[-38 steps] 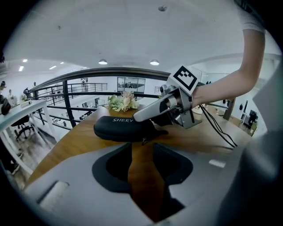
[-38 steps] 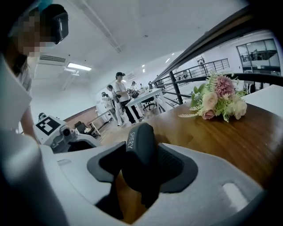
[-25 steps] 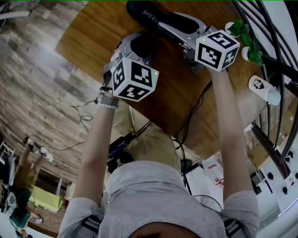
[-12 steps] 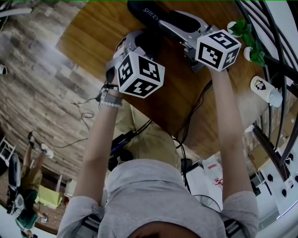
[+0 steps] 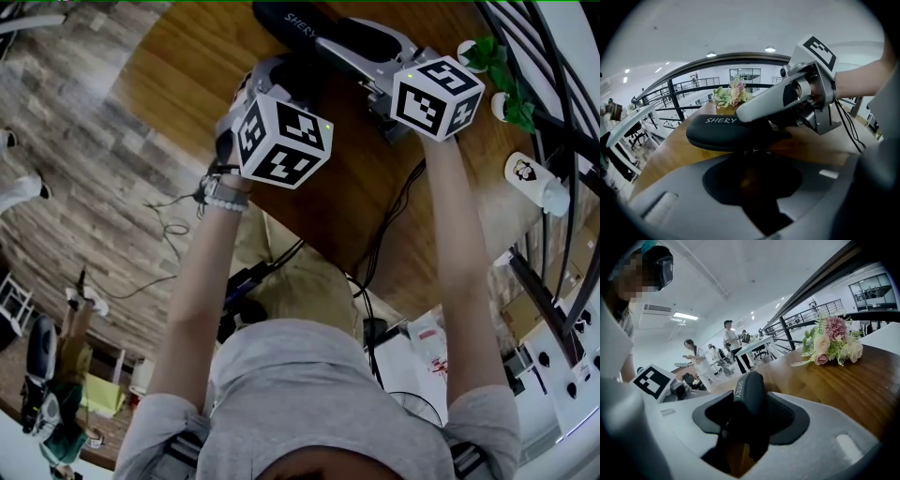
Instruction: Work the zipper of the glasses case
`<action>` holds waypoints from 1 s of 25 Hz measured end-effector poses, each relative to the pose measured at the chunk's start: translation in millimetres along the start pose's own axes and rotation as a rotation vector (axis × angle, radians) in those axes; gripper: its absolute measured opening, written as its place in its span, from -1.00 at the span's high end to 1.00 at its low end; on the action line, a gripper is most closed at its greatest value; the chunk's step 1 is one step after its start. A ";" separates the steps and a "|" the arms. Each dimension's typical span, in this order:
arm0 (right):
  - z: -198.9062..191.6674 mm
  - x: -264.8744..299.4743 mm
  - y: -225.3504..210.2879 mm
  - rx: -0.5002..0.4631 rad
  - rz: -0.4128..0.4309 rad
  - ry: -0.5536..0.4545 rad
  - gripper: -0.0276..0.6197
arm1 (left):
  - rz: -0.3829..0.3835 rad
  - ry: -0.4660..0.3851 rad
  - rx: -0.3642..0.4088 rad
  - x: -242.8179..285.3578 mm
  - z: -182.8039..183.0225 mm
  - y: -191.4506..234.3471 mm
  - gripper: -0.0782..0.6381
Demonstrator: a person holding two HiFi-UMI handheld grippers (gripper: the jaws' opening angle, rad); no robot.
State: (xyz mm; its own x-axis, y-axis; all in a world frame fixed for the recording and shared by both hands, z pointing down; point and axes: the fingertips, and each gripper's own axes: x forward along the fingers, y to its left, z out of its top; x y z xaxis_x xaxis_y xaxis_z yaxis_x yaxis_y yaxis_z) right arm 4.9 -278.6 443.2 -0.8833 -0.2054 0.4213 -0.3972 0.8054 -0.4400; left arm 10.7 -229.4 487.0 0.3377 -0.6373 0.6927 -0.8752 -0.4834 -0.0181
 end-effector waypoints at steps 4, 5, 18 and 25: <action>0.0 0.4 1.1 -0.004 -0.005 0.010 0.22 | 0.021 0.005 0.013 0.4 0.0 -2.1 0.73; -0.2 1.0 1.3 -0.003 -0.007 0.014 0.22 | 0.028 0.004 0.023 0.7 -0.4 -2.2 0.73; 1.0 4.1 1.9 -0.031 -0.045 0.035 0.20 | 0.015 -0.001 -0.003 0.6 0.4 -5.5 0.72; -2.4 5.1 4.7 -0.081 -0.049 0.067 0.20 | 0.051 0.005 -0.015 -1.7 -4.2 1.0 0.72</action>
State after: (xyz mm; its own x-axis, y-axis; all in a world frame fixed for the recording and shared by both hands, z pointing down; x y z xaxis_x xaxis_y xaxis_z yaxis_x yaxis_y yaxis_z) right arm -0.9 -274.5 445.1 -0.8438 -0.2098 0.4939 -0.4152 0.8383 -0.3533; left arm 7.8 -226.3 488.8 0.2905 -0.6577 0.6950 -0.8964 -0.4412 -0.0428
